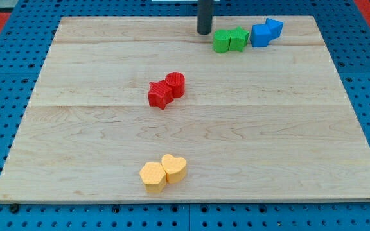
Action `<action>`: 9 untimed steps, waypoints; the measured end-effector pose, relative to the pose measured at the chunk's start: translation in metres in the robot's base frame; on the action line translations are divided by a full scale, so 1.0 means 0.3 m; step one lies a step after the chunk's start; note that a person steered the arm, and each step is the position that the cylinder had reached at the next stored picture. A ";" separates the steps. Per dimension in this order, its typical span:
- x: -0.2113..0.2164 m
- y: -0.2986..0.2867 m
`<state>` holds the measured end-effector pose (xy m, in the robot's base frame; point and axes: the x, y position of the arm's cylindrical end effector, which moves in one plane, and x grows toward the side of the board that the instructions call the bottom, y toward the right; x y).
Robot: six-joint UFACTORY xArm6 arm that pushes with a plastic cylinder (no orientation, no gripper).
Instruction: Push the red star towards bottom left
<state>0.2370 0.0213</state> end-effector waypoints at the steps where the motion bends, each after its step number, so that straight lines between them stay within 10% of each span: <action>1: 0.000 -0.101; 6: 0.020 -0.046; 9: 0.526 0.011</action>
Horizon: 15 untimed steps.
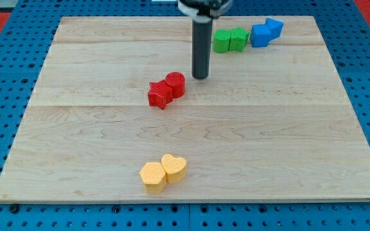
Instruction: Push the red star towards bottom left
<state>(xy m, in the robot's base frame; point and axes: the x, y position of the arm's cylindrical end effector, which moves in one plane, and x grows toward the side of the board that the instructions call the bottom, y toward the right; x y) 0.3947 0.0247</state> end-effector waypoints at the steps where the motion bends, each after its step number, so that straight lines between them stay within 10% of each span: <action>1: 0.068 -0.122; 5: -0.265 -0.339; 13: 0.107 -0.344; 15: 0.432 -0.345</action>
<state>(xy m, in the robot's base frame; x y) 0.5243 -0.0788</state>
